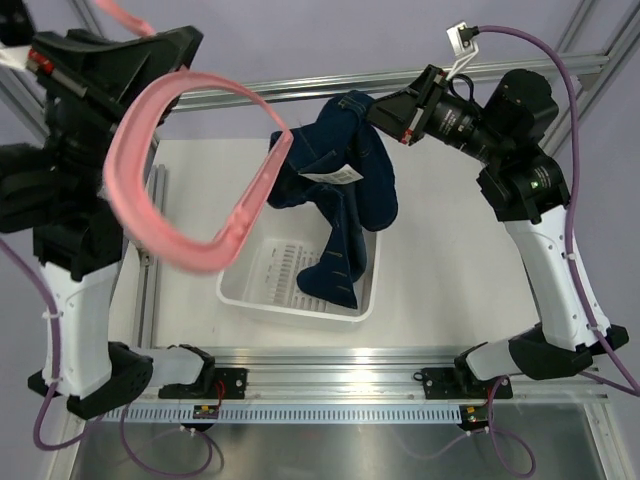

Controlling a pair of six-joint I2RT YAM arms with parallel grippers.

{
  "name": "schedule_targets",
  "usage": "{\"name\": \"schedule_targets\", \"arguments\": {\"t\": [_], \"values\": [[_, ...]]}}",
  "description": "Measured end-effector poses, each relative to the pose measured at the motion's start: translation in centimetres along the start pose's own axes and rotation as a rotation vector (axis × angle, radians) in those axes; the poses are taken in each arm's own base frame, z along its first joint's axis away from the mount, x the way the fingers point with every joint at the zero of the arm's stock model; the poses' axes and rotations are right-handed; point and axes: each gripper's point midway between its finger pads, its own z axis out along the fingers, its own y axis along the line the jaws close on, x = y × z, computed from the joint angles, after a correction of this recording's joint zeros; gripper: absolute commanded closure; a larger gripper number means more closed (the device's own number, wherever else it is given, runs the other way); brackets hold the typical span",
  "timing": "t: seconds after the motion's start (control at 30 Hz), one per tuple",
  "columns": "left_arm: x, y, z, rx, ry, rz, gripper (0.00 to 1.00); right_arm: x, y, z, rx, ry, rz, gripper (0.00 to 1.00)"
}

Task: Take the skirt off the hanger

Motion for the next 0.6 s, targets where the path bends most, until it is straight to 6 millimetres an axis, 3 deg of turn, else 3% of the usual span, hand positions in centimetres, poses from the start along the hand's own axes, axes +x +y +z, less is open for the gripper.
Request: {"name": "schedule_targets", "arguments": {"t": [0.17, 0.3, 0.37, 0.5, 0.6], "values": [[0.1, -5.7, -2.9, 0.077, -0.013, 0.073, 1.0, 0.7, 1.7, 2.6, -0.058, 0.014, -0.029, 1.0], [0.3, -8.3, -4.5, 0.111, -0.019, 0.116, 1.0, 3.4, 0.0, 3.6, -0.03, 0.045, -0.014, 1.0], [0.5, -8.2, -4.8, 0.112, -0.017, 0.123, 1.0, 5.1, -1.6, 3.8, -0.002, 0.069, 0.007, 1.0], [1.2, -5.3, -4.7, 0.056, 0.006, 0.098, 1.0, 10.0, -5.5, 4.7, 0.083, 0.141, 0.052, 1.0], [2.0, -2.3, -4.5, -0.007, 0.028, 0.073, 1.0, 15.6, -7.3, 5.3, 0.122, 0.238, 0.074, 1.0]]}}
